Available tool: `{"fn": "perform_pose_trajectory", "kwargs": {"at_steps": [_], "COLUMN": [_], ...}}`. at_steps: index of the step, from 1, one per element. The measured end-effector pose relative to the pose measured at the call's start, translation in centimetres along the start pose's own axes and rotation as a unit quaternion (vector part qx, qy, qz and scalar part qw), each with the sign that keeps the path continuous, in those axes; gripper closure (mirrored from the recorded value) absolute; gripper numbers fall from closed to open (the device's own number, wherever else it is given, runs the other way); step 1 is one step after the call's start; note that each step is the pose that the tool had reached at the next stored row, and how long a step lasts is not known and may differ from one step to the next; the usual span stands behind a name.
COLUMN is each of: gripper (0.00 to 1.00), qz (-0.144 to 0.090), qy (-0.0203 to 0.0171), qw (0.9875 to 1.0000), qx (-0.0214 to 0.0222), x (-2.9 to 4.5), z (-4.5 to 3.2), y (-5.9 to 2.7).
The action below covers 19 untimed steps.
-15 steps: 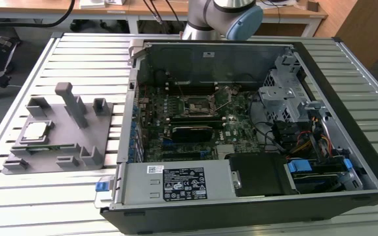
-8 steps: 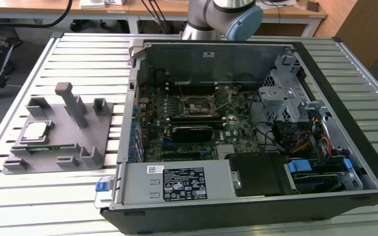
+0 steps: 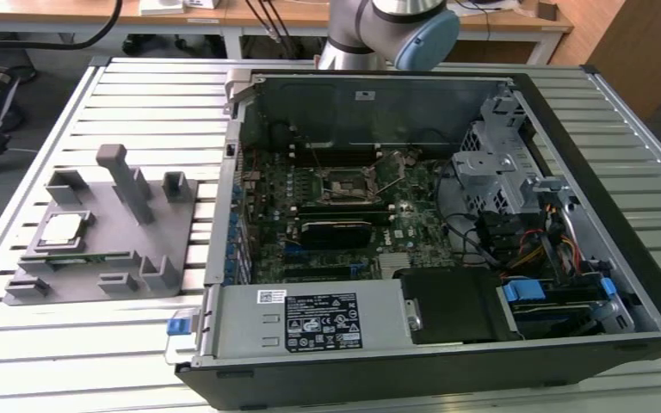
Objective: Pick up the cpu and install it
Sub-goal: 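Pick up the cpu and move it towards the insertion slot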
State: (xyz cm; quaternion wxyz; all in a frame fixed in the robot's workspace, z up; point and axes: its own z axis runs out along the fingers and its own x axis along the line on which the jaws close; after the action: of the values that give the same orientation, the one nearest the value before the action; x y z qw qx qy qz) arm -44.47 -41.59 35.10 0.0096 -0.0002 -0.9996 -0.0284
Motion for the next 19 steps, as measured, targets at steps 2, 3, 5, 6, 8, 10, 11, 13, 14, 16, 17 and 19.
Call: {"fn": "perform_pose_trajectory", "kwargs": {"at_steps": [2,3,5,6,8,10,11,13,14,16,17,19], "gripper": [0.89,0.89,0.89,0.89,0.89,0.89,0.89,0.89,0.89,0.89,0.89,0.89], "qz": [-0.004,-0.006,-0.014,-0.02,-0.032,-0.036,-0.035,-0.022,-0.013,0.003,0.008,0.012], "qy": [0.0002,0.0003,0.0008,0.0011,0.0019,0.0021,0.0019,0.0013,0.0008,-0.0002,-0.0003,-0.0007], "qw": [1.0,1.0,0.9999,0.9998,0.9995,0.9994,0.9994,0.9998,0.9999,1.0,1.0,0.9999], "qx": [0.0002,0.0002,0.0004,0.0006,0.0008,0.001,0.001,0.0008,0.0006,0.0003,0.0003,0.0002], "x": [0.1,0.13,0.2,0.23,0.29,0.34,0.38,0.39,0.39,0.39,0.45,0.64], "z": [0.03,0.05,0.07,0.09,0.12,0.13,0.16,0.21,0.27,0.39,0.42,0.49], "y": [0.0,-0.01,0.0,-0.01,-0.01,-0.01,-0.01,-0.01,-0.02,-0.02,-0.02,-0.02]}}
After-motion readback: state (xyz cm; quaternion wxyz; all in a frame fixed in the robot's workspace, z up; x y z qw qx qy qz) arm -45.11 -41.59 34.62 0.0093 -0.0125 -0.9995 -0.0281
